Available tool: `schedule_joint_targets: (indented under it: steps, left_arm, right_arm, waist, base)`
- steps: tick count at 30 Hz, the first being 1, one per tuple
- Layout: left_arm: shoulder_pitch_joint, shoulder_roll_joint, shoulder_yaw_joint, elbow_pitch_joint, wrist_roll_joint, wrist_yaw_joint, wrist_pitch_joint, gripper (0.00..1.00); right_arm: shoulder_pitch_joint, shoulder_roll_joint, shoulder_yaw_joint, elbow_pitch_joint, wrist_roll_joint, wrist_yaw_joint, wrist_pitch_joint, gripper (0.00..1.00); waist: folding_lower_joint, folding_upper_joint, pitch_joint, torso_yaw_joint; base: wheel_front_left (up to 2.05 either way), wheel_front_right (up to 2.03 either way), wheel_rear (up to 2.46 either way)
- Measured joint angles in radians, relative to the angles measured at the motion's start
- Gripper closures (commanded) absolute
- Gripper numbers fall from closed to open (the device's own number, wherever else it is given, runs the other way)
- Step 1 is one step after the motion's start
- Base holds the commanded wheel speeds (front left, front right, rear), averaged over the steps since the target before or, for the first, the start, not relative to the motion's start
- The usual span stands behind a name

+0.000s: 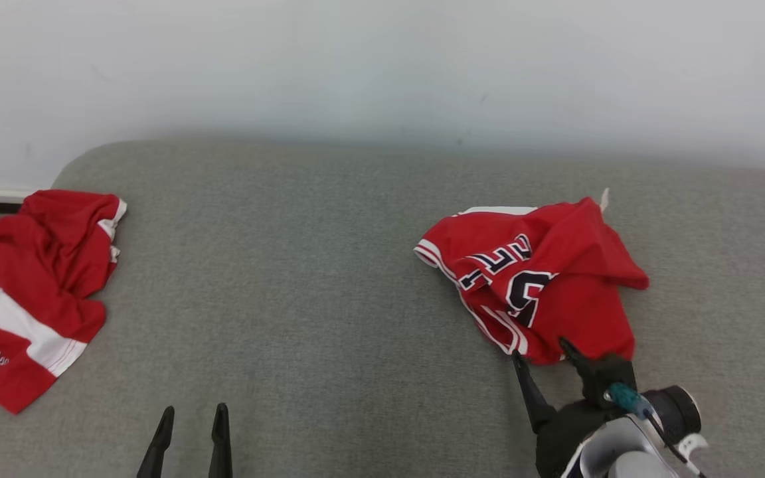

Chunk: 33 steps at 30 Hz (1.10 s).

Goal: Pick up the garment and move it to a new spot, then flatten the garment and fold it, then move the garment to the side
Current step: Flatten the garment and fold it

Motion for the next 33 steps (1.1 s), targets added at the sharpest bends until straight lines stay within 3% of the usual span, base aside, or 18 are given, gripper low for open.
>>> schedule_joint_targets:
  steps: [14, 15, 16, 17, 24, 33]
  left_arm:
    - [-0.036, 0.001, -0.032, 0.008, -0.017, 0.0, 0.0, 0.0]
    - [-0.036, 0.001, -0.031, 0.008, -0.017, 0.0, 0.0, 0.0]
    - [-0.036, 0.001, -0.031, 0.008, -0.017, 0.0, 0.0, 0.0]
    - [-0.036, 0.001, -0.03, 0.009, -0.017, 0.0, 0.0, 0.0]
    - [-0.024, 0.001, -0.021, 0.013, -0.017, 0.0, 0.0, 0.0]
    - [-0.019, 0.001, 0.001, 0.008, -0.018, 0.0, 0.0, 0.0]
  right_arm:
    - [-0.147, -0.001, -0.052, 0.272, -0.113, 0.0, 0.007, 0.0]
    - [-0.149, 0.0, -0.054, 0.279, -0.113, 0.0, -0.003, 0.57]
    - [-0.15, -0.001, -0.054, 0.283, -0.112, 0.0, -0.019, 0.96]
    - [-0.152, -0.001, -0.053, 0.287, -0.111, 0.0, -0.031, 1.0]
    - [-0.164, -0.001, -0.004, 0.278, -0.061, 0.0, -0.084, 1.0]
    - [-0.233, -0.001, 0.157, 0.131, 0.109, 0.0, -0.081, 1.0]
  waist:
    - [0.0, 0.0, 0.063, 0.116]
    - [0.0001, 0.0, 0.065, 0.12]
    - [0.0001, 0.0, 0.067, 0.124]
    - [0.0001, 0.0, 0.067, 0.127]
    - [0.0001, 0.0, 0.046, 0.118]
    - [0.0001, 0.0, 0.032, 0.073]
  base:
    - [0.0, 0.0, 0.0]
    - [0.0, 0.0, 0.0]
    - [0.0, 0.0, 0.0]
    - [0.0, 0.0, 0.0]
    - [0.0, 0.0, 0.0]
    - [0.0, 0.0, 0.0]
